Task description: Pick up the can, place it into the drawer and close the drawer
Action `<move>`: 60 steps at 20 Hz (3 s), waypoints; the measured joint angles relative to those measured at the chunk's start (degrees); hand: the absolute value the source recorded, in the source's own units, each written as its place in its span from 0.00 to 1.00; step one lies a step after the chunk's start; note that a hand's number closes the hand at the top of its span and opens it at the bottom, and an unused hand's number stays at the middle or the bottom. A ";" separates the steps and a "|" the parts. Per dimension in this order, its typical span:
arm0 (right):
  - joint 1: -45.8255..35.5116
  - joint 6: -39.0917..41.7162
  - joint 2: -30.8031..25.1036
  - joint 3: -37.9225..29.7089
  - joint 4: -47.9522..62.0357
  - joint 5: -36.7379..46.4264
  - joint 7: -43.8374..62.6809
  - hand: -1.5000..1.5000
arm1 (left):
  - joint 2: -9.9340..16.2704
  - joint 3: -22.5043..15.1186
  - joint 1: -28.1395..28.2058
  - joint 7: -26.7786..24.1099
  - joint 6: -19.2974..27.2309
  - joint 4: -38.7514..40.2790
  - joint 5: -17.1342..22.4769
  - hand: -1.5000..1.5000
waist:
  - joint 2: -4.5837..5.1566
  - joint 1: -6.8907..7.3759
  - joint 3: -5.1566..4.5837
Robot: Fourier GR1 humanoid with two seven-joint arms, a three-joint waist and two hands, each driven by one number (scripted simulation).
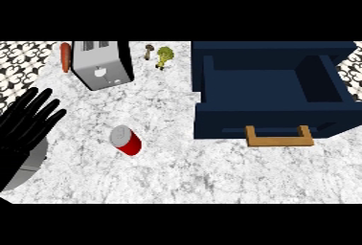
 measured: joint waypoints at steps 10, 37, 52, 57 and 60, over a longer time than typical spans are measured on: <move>1.26 4.82 1.57 -3.87 0.97 -1.11 -1.09 0.00 | -5.95 -6.24 -3.08 -4.36 1.40 8.06 -9.12 0.00 | 0.04 -0.01 -0.01; 2.42 14.29 5.53 -12.94 -0.38 -5.25 0.81 0.00 | -8.99 -5.09 -5.90 -35.51 -1.68 44.39 -26.79 0.00 | 0.05 -0.01 -0.03; 1.16 16.21 5.47 -16.70 -2.24 -8.01 5.14 0.00 | -7.12 -2.48 -11.97 -50.54 -5.03 68.57 -29.94 0.00 | 0.07 -0.12 -0.04; 0.80 17.24 6.33 -17.51 -2.76 -8.56 5.97 0.00 | -7.69 -2.30 -15.14 -54.31 -5.57 76.24 -30.69 0.00 | 0.08 -0.16 -0.06; 0.20 17.07 6.18 -18.00 -2.82 -9.13 7.31 0.00 | -8.67 -1.99 -17.71 -56.30 -5.08 80.75 -30.88 0.00 | 0.10 -0.17 -0.05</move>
